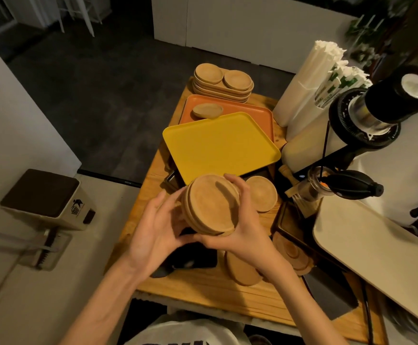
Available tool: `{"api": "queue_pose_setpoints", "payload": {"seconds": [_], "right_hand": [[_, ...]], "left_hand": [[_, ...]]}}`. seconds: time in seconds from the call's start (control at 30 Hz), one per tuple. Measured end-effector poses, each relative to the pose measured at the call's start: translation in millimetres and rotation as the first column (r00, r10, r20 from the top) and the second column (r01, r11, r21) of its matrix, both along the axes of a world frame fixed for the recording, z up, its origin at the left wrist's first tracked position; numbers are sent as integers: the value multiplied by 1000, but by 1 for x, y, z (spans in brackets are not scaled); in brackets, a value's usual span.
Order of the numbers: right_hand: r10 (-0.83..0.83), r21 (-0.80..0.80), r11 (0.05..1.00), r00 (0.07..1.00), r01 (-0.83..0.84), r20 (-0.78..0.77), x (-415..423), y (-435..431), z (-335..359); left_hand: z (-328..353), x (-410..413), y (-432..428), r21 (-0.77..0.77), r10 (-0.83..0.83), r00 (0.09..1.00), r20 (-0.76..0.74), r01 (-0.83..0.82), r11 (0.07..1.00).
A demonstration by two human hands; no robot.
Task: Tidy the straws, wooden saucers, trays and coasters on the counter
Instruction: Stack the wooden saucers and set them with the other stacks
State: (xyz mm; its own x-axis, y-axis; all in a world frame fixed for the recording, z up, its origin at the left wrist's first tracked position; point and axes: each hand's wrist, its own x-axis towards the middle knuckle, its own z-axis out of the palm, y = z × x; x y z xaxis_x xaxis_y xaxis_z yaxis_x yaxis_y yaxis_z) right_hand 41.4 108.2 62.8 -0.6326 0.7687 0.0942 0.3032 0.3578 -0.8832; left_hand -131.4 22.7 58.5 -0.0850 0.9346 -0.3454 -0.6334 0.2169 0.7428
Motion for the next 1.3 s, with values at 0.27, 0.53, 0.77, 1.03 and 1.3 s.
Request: {"api": "queue_pose_setpoints", "payload": {"seconds": [0.27,0.53,0.77,1.03,1.3], "right_hand": [[-123,-8,992,992,123,-31,7,59,6],[-222,39,974,973,225,-63,4,134,6],[-317,171,932,947,320,-42,-25,213,2],[-480,178,856,874,485,-76,-73,310,-13],[-562,82,823,826,563,-27,-118,398,-27]], "left_hand": [[-30,-60,57,-37,316,828,-463,-375,926],[-96,-109,135,-305,57,536,-842,-561,770],[-124,-96,162,-334,-175,330,-928,-524,784],[-142,-104,162,-290,-229,180,-957,-536,793],[-141,-101,163,-325,-288,157,-945,-563,760]]}}
